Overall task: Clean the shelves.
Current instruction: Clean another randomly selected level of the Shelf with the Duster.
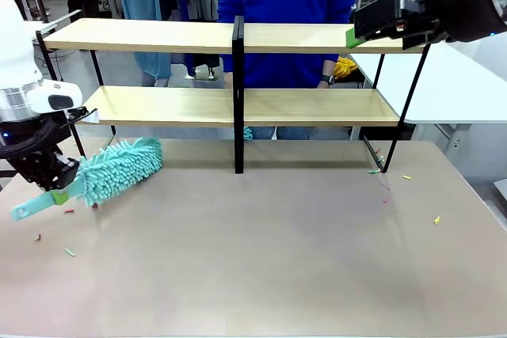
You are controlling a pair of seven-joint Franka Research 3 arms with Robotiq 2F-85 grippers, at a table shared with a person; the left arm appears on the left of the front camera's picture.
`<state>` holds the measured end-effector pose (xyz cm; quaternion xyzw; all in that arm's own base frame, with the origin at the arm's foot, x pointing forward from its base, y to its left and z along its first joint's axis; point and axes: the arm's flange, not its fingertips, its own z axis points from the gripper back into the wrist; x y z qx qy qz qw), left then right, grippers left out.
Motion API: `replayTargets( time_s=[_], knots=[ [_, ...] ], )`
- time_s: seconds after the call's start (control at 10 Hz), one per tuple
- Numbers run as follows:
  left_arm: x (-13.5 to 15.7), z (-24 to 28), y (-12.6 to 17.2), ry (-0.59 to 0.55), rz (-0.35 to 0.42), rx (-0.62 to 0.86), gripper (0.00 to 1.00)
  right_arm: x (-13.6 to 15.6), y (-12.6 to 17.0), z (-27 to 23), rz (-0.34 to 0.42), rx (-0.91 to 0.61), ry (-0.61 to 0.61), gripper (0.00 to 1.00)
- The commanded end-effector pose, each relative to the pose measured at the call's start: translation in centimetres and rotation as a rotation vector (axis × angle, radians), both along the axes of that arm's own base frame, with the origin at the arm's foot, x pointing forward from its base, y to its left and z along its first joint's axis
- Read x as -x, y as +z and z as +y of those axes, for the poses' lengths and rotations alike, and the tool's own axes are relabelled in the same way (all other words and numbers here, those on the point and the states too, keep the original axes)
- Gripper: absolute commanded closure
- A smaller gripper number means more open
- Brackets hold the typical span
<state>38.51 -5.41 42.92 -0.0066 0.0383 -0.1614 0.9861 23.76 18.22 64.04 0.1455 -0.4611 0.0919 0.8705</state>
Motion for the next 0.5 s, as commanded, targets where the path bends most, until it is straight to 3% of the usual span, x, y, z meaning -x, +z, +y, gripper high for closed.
replayTargets(
  time_s=[0.0, 0.1, 0.3, 0.4],
  knots=[
    [-0.51, -0.38, 0.09, 0.131, -0.041, -0.040, 0.88, -0.04, 0.03, 0.02, -0.003, -0.002, -0.002, 0.00],
    [-0.71, -0.61, -0.07, 0.182, -0.071, -0.076, 0.88, -0.04, 0.03, 0.02, -0.003, -0.002, -0.002, 0.00],
    [-1.12, -0.67, -0.62, 0.178, -0.024, -0.112, 0.88, -0.04, 0.03, 0.02, -0.003, -0.002, -0.002, 0.00],
    [-1.21, -0.58, -0.49, 0.233, -0.033, -0.125, 0.88, -0.04, 0.03, 0.02, -0.003, -0.002, -0.002, 0.00]
  ],
)
